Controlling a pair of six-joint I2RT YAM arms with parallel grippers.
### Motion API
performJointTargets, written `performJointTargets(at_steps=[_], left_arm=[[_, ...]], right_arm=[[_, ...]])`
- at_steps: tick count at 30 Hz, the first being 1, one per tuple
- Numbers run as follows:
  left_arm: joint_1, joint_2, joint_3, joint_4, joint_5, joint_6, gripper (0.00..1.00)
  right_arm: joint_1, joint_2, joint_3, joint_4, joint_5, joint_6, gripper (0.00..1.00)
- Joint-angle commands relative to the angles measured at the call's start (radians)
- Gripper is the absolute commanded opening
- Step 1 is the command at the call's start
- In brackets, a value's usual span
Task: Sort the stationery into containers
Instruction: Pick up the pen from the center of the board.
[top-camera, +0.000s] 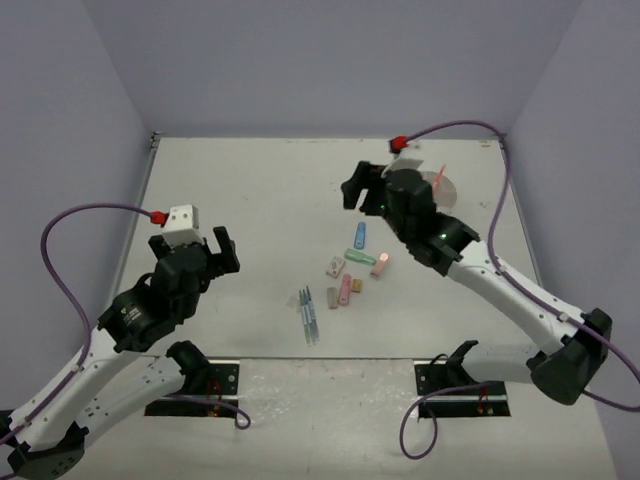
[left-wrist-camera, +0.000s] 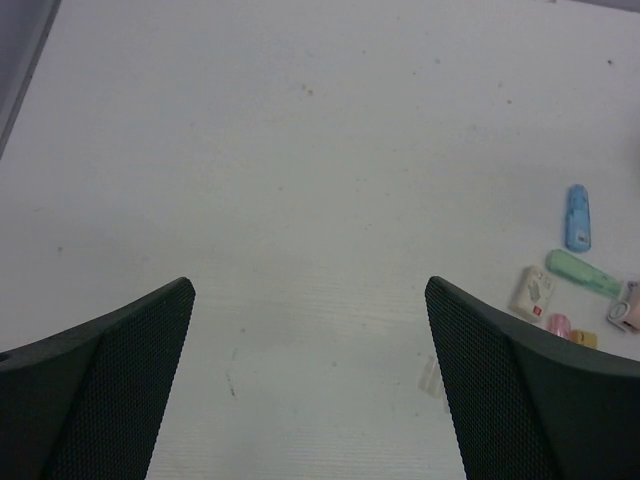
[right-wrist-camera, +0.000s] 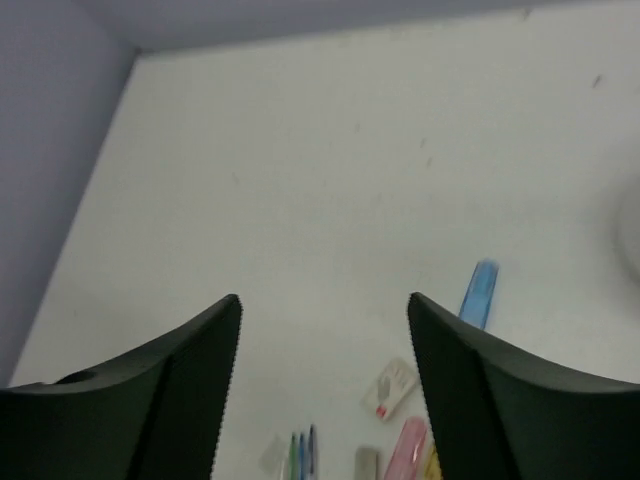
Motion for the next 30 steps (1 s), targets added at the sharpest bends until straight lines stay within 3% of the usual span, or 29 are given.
performJointTargets(at_steps=[1,3,5,7,10,30], left_arm=[[0.019,0.061,0.026,-0.002,-0.022,-0.02,1.0],[0.021,0.092,0.026,-0.002,-0.002,-0.012,1.0],[0.019,0.106,0.02,0.01,0.02,0.001,1.0],[0.019,0.11,0.011,0.03,0.055,0.018,1.0],[0.019,0.11,0.003,0.042,0.083,0.032,1.0],[0.017,0.095,-0.01,0.069,0.132,0.056,1.0]], right_arm=[[0.173,0.169,0.022,-0.365,-0.028,0.143,0.56],[0.246,0.191,0.009,-0.387,-0.053,0.188,0.44],[0.27,0.189,-0.045,-0.283,-0.124,0.19,0.34],[0.273,0.203,-0.104,-0.202,-0.201,0.197,0.29],[0.305,0.286,-0.087,-0.226,-0.209,0.215,0.23],[0.385,0.505,-0.002,-0.268,-0.187,0.268,0.19]])
